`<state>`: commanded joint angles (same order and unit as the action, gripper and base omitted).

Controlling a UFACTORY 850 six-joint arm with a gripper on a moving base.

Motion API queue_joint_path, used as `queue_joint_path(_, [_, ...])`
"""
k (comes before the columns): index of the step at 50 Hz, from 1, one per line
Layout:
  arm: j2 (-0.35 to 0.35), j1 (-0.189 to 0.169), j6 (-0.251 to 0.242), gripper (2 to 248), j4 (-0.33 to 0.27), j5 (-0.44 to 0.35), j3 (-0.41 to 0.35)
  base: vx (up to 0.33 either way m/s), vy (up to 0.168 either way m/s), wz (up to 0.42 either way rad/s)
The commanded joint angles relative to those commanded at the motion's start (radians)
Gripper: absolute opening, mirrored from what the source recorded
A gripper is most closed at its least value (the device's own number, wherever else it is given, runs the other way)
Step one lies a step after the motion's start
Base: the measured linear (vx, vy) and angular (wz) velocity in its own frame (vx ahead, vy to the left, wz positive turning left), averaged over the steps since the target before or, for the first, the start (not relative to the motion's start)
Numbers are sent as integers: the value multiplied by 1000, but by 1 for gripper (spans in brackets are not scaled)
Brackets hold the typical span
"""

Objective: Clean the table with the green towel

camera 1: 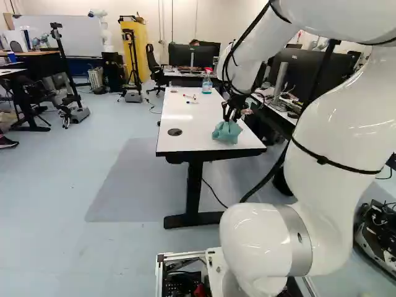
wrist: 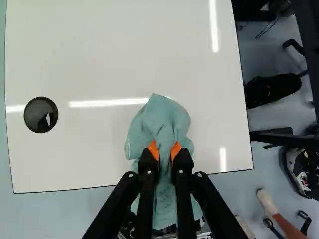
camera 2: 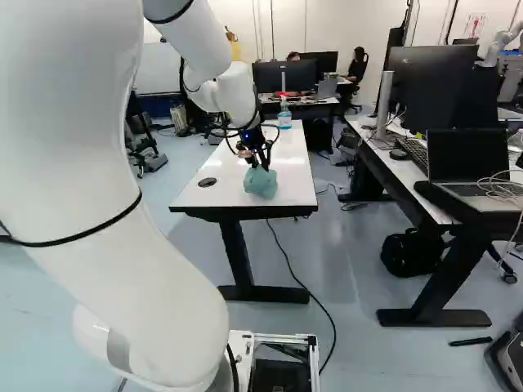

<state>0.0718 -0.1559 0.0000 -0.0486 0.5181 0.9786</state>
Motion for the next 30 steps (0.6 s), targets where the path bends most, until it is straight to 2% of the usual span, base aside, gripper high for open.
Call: queue_joint_path(30, [50,-104,0,46,0,0,55,0,0,0])
